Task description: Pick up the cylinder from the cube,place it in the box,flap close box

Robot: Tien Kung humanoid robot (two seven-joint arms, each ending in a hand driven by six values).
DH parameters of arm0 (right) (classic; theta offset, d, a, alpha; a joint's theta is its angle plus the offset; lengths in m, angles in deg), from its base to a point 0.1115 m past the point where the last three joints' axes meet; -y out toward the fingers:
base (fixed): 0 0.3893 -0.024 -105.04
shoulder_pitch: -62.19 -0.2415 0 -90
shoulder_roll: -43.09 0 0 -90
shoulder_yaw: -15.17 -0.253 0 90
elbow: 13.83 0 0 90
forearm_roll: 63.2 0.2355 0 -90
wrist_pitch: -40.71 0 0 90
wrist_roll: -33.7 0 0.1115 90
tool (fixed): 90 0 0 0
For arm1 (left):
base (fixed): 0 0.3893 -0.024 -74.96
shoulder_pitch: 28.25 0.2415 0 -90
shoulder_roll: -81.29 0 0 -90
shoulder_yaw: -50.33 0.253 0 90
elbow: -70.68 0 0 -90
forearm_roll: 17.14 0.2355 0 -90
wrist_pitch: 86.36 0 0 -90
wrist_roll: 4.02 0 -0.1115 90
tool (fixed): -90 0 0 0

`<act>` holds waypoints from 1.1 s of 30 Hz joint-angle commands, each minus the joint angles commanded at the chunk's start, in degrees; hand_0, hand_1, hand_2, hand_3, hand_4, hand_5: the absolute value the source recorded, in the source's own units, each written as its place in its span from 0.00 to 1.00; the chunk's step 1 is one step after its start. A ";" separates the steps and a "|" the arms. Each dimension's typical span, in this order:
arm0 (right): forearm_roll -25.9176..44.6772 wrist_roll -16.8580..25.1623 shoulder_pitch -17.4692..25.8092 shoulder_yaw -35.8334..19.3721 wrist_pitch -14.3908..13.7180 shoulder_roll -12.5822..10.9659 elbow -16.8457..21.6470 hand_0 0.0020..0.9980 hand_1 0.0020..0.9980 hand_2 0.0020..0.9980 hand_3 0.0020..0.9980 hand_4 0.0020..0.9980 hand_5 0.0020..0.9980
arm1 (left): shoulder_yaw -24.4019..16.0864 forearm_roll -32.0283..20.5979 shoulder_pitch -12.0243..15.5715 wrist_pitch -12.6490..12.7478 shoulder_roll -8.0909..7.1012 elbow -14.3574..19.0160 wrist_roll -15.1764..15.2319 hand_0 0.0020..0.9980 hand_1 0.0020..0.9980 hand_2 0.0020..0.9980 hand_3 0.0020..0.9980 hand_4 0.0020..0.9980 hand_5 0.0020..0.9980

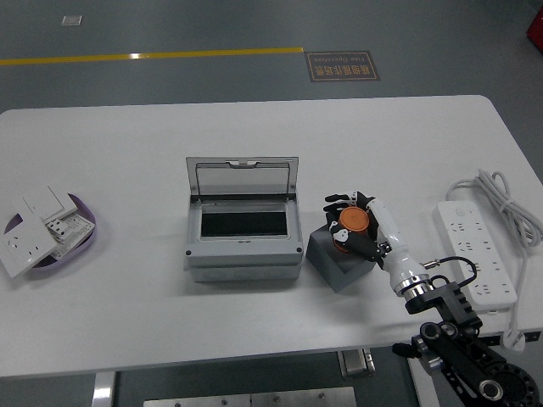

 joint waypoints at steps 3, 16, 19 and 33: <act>-0.13 0.07 -0.01 0.10 -0.23 -0.01 0.02 0.33 0.35 0.40 0.39 0.00 0.00 | 0.06 -0.04 0.00 -0.01 0.00 0.00 0.02 0.64 0.66 0.57 0.63 0.71 0.29; -1.19 0.61 -1.09 1.51 -2.80 -0.70 4.10 0.18 0.20 0.25 0.20 0.00 0.00 | 0.00 -0.09 -0.01 0.01 0.02 0.00 0.05 0.64 0.66 0.57 0.63 0.71 0.29; -2.24 -0.23 -2.41 2.56 -3.29 -1.01 5.78 0.18 0.20 0.23 0.19 0.00 0.00 | -0.03 -0.06 0.01 0.01 0.02 0.00 0.04 0.64 0.66 0.57 0.63 0.71 0.29; -17.41 -12.06 -16.34 11.24 2.26 3.79 2.70 0.16 0.19 0.23 0.19 0.00 0.00 | -0.71 0.90 -0.16 -0.04 -0.10 0.00 -0.22 0.64 0.66 0.57 0.63 0.71 0.30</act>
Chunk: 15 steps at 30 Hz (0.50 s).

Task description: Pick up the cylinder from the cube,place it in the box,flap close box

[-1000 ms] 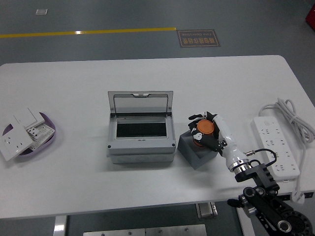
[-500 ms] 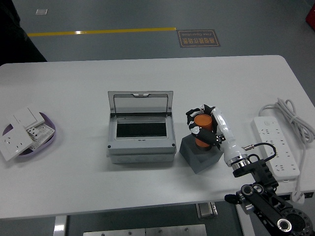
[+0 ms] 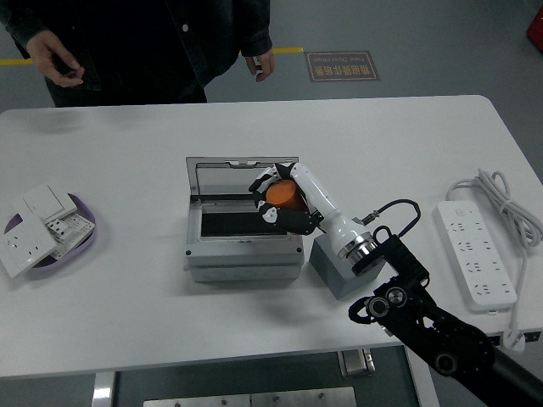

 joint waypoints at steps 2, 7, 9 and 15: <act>-3.10 -2.58 -1.77 0.73 1.82 0.78 -0.53 0.16 0.19 0.23 0.19 0.00 0.00 | -0.15 0.15 -0.03 0.01 -0.06 0.00 -0.08 0.64 0.66 0.57 0.63 0.71 0.30; -10.30 -8.79 -5.27 3.19 6.13 1.93 -1.45 0.16 0.19 0.22 0.19 0.00 0.00 | -0.49 0.52 -0.06 0.03 -0.23 0.00 -0.29 0.64 0.66 0.57 0.63 0.71 0.30; -13.11 -11.28 -6.30 4.36 7.66 2.24 -1.51 0.16 0.19 0.22 0.19 0.00 0.00 | -0.53 0.58 -0.08 0.03 -0.26 0.00 -0.32 0.64 0.66 0.57 0.63 0.71 0.30; -20.48 -16.23 -8.22 5.88 10.43 2.87 -1.39 0.17 0.20 0.23 0.20 0.00 0.00 | -0.42 0.61 -0.19 -0.02 -0.20 0.00 -0.26 0.64 0.66 0.57 0.63 0.71 0.30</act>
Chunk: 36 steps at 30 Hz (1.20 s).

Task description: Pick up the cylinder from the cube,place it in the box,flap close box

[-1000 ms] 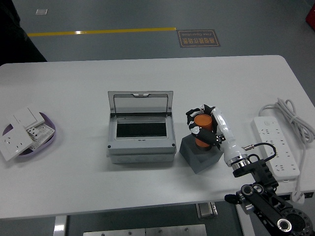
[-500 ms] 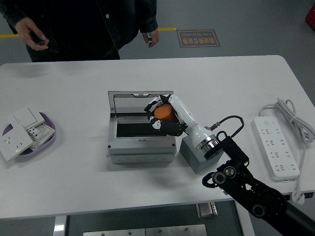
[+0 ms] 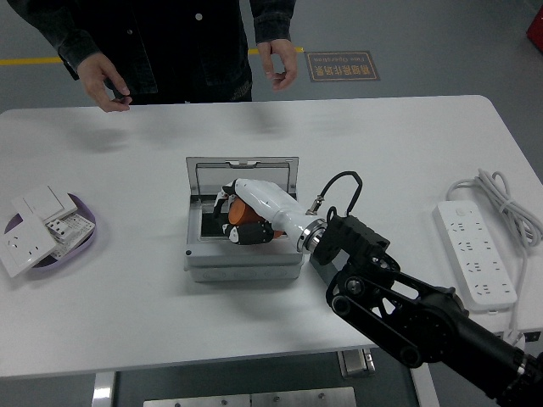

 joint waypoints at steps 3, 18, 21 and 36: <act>-2.93 -0.87 -0.65 0.35 0.58 -0.06 -0.05 0.17 0.20 0.23 0.20 0.00 0.00 | 0.09 -0.06 -0.03 -0.01 0.00 0.00 0.04 0.64 0.66 0.57 0.63 0.71 0.30; -6.34 -1.05 -1.63 0.75 2.33 0.01 -0.90 0.64 0.63 0.60 0.66 0.55 0.00 | 0.23 -0.16 0.05 -0.06 -0.04 0.00 0.17 0.63 0.66 0.57 0.63 0.71 0.31; -6.75 -0.91 -1.82 0.88 2.33 0.05 -0.99 0.64 0.63 0.60 0.66 0.55 0.00 | 0.34 -0.21 0.07 -0.08 -0.05 0.00 0.24 0.63 0.66 0.57 0.63 0.71 0.31; -8.11 -1.07 -2.16 1.37 3.06 -0.06 -1.50 0.82 0.69 0.70 0.74 0.73 0.18 | 0.45 -0.13 -0.02 -0.16 -0.10 0.00 0.19 0.63 0.66 0.57 0.63 0.71 0.31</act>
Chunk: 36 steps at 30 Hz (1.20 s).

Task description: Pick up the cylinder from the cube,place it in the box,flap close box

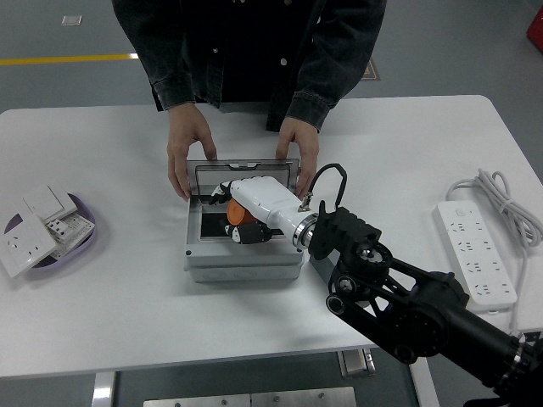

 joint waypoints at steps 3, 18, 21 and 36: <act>-0.10 0.22 0.14 -0.06 -0.26 -0.03 -0.13 0.82 0.69 0.70 0.74 0.73 0.18 | -0.02 0.04 -0.03 0.01 0.00 0.00 0.02 0.63 0.66 0.57 0.63 0.71 0.31; 19.91 11.24 2.26 -2.02 -7.26 -2.63 5.07 0.83 0.68 0.71 0.81 0.81 0.20 | 0.67 -0.56 0.03 0.01 0.17 0.00 0.42 0.63 0.66 0.57 0.63 0.71 0.31; 24.79 12.27 1.09 -2.73 -8.22 -3.30 7.07 0.83 0.68 0.71 0.81 0.81 0.20 | 0.62 -0.44 0.01 0.00 0.11 0.00 0.40 0.63 0.66 0.57 0.63 0.71 0.31; 29.03 9.09 -8.03 -0.92 -8.04 -5.00 -2.81 0.74 0.63 0.67 0.75 0.78 0.21 | 0.18 0.45 -0.51 -0.07 -0.45 0.00 0.20 0.64 0.66 0.57 0.63 0.71 0.30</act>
